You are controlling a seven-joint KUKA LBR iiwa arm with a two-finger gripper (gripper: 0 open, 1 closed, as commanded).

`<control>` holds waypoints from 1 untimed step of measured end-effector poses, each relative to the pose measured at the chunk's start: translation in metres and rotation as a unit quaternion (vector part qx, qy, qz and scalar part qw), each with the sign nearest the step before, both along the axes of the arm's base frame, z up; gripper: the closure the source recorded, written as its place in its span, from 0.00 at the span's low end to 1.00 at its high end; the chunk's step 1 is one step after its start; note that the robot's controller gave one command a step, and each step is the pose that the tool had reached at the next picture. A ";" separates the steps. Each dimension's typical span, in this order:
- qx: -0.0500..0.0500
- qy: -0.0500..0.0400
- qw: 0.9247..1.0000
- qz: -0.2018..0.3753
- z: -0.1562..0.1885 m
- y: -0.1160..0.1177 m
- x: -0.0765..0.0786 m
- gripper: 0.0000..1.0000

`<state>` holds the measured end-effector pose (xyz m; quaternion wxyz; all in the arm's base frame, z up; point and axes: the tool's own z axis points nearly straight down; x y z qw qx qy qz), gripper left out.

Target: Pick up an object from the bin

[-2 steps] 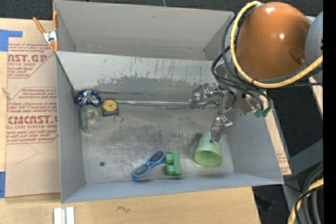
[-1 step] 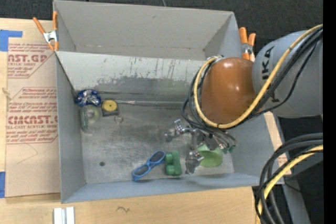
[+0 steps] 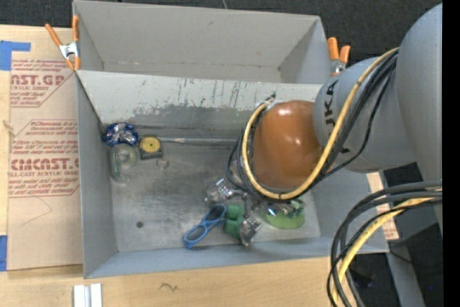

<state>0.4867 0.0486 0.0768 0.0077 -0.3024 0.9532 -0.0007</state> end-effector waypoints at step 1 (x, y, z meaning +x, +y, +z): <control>-0.001 0.007 1.000 -0.001 -0.001 -0.001 -0.004 1.00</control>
Offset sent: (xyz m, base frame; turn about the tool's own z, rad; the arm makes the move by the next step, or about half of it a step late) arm 0.0000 0.0000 0.0000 0.0000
